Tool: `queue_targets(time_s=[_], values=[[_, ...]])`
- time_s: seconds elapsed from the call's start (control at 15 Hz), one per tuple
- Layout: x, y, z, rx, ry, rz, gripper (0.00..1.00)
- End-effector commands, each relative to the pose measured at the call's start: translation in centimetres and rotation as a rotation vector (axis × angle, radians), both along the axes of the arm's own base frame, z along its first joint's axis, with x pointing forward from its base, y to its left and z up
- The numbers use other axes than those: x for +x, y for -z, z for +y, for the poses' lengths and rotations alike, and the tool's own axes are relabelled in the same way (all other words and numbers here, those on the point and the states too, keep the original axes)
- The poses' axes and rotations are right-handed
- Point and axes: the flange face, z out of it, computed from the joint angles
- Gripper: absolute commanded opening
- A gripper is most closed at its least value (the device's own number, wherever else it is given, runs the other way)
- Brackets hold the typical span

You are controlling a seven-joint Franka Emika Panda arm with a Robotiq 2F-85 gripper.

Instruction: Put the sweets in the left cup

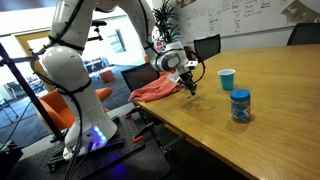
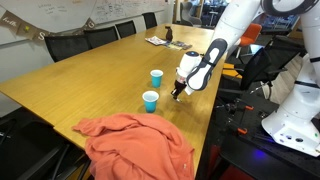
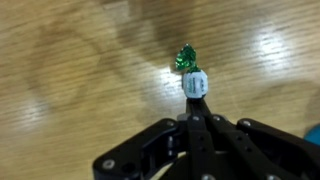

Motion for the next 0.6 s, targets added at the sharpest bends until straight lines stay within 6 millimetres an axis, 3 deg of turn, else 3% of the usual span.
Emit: queue_targets(time_s=[0.0,0.27,0.53], values=[[1.1,-7.2,1.1,0.069,0.089,-0.114,0.00],[3.0,-12.3,4.9,0.152,0.115,-0.267,0.00],[3.6,-13.2,9.3,0.152,0.074,-0.440,0.00]])
